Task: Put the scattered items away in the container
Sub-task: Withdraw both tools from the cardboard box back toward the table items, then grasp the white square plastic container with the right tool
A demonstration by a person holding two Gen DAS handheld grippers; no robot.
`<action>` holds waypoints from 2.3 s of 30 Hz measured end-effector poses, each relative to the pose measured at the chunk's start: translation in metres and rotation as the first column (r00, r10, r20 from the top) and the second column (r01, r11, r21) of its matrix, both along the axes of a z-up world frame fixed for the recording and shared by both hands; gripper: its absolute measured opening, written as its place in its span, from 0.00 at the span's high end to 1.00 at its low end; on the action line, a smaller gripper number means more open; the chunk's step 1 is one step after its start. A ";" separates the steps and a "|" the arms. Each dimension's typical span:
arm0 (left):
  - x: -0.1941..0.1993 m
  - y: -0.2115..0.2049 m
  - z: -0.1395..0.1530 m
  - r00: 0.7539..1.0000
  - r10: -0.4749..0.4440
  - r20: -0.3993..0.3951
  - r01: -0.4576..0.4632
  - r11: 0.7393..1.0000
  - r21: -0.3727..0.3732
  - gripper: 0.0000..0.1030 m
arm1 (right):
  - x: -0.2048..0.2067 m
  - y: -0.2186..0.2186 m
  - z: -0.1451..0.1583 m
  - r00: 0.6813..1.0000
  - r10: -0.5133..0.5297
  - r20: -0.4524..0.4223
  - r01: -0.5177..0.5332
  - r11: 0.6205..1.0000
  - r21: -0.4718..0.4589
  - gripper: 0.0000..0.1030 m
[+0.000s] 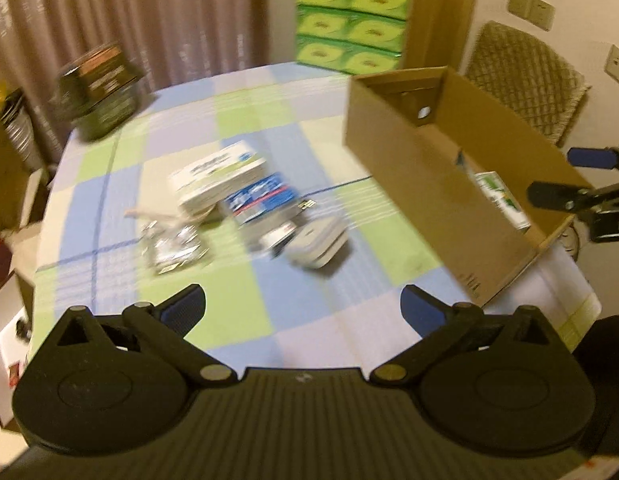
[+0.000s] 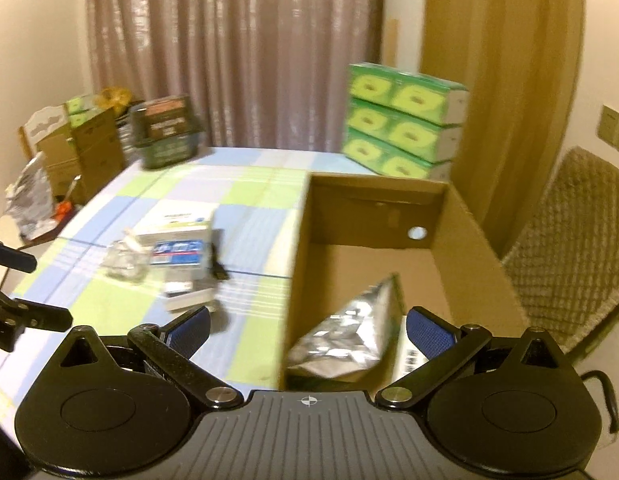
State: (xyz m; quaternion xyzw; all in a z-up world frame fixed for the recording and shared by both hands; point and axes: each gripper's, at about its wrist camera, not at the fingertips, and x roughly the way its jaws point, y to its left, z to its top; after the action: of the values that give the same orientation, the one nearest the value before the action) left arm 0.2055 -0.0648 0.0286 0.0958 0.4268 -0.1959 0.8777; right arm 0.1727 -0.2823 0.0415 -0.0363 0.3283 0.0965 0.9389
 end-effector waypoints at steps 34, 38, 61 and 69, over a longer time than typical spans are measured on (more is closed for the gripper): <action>0.049 0.084 -0.077 1.000 0.007 -0.027 -0.005 0.997 0.080 0.01 | 0.064 0.128 -0.091 0.954 0.279 -0.108 -0.291 0.951 -0.107 0.02; 0.067 0.089 -0.086 0.999 0.033 -0.035 -0.031 0.998 0.055 0.01 | 0.079 0.130 -0.101 0.957 0.266 -0.117 -0.278 0.955 -0.104 0.02; 0.128 0.085 -0.131 0.994 0.108 -0.035 -0.109 0.994 -0.015 0.01 | 0.134 0.138 -0.156 0.953 0.249 -0.174 -0.269 0.958 -0.098 0.05; 0.141 0.082 -0.137 0.992 0.125 -0.023 -0.125 0.992 -0.025 0.01 | 0.144 0.137 -0.159 0.959 0.229 -0.168 -0.245 0.967 -0.076 0.39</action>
State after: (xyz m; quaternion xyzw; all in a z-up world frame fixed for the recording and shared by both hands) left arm 0.3470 0.0173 -0.1086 0.0553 0.4388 -0.1470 0.8847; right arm 0.3167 -0.1456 -0.1173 -0.1126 0.3993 0.1951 0.8887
